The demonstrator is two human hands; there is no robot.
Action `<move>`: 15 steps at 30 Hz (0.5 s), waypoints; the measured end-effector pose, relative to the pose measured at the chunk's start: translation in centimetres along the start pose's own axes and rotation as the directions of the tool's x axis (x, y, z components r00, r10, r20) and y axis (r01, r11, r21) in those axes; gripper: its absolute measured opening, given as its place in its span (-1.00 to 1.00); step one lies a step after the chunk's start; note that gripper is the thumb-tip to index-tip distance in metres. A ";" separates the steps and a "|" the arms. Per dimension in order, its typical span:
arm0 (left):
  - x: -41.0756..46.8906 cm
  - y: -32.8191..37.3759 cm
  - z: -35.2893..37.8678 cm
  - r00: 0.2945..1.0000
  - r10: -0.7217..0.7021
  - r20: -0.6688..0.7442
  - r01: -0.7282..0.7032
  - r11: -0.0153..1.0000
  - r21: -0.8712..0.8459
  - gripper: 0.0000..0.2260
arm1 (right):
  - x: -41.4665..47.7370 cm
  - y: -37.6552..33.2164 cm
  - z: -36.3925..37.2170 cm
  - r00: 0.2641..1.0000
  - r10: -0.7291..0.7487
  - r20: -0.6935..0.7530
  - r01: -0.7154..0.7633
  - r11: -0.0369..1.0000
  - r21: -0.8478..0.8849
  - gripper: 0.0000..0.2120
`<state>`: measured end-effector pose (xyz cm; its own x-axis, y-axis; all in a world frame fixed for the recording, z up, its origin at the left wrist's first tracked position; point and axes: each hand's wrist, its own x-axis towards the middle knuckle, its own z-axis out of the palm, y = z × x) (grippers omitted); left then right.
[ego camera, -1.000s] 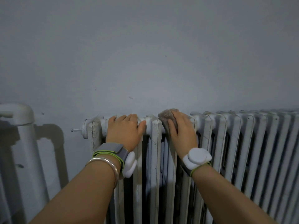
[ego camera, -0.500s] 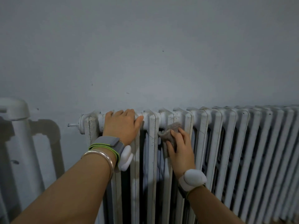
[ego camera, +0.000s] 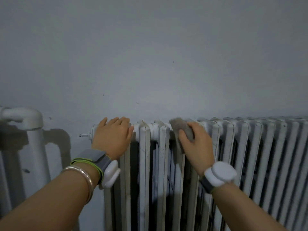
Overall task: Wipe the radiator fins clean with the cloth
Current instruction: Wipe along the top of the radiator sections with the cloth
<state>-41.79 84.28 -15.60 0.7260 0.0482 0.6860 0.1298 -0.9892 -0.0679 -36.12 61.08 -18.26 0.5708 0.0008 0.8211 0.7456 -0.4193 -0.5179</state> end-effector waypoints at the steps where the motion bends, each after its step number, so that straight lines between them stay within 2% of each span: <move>1: -0.1 -0.3 -0.1 1.000 -0.012 -0.010 0.012 1.000 0.013 -0.54 | 1.2 -0.9 0.2 1.000 -0.022 -0.023 0.021 1.000 -0.008 -0.91; 4: -0.2 -0.4 0.1 0.998 -0.056 0.005 0.056 0.998 -0.001 -0.53 | 4.7 -2.3 1.4 0.997 -0.079 0.004 0.079 0.990 -0.116 -0.79; 7: -0.5 -0.6 0.8 0.996 -0.069 -0.048 0.068 0.998 -0.012 -0.41 | 7.5 -3.1 3.4 0.983 -0.107 0.151 0.147 0.948 -0.281 -0.70; 9: -0.5 -0.8 1.2 0.995 -0.066 -0.073 0.066 0.998 -0.011 -0.43 | 8.7 -3.7 4.6 0.966 -0.077 0.248 0.176 0.897 -0.405 -0.69; 12: -0.4 -0.9 1.2 0.996 -0.058 -0.070 0.058 0.998 -0.008 -0.44 | 9.9 -3.3 6.7 0.915 0.057 0.399 0.190 0.812 -0.552 -0.67; 15: -0.4 -0.7 1.1 0.996 -0.069 -0.061 0.068 0.998 -0.011 -0.42 | 10.4 -2.9 7.7 0.770 0.295 0.566 0.102 0.819 -0.565 -0.63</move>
<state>-41.42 85.06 -16.58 0.6727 0.1078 0.7320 0.1719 -0.9850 -0.0129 -29.72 69.34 -10.09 0.8541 0.3905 0.3436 0.4740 -0.8563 -0.2049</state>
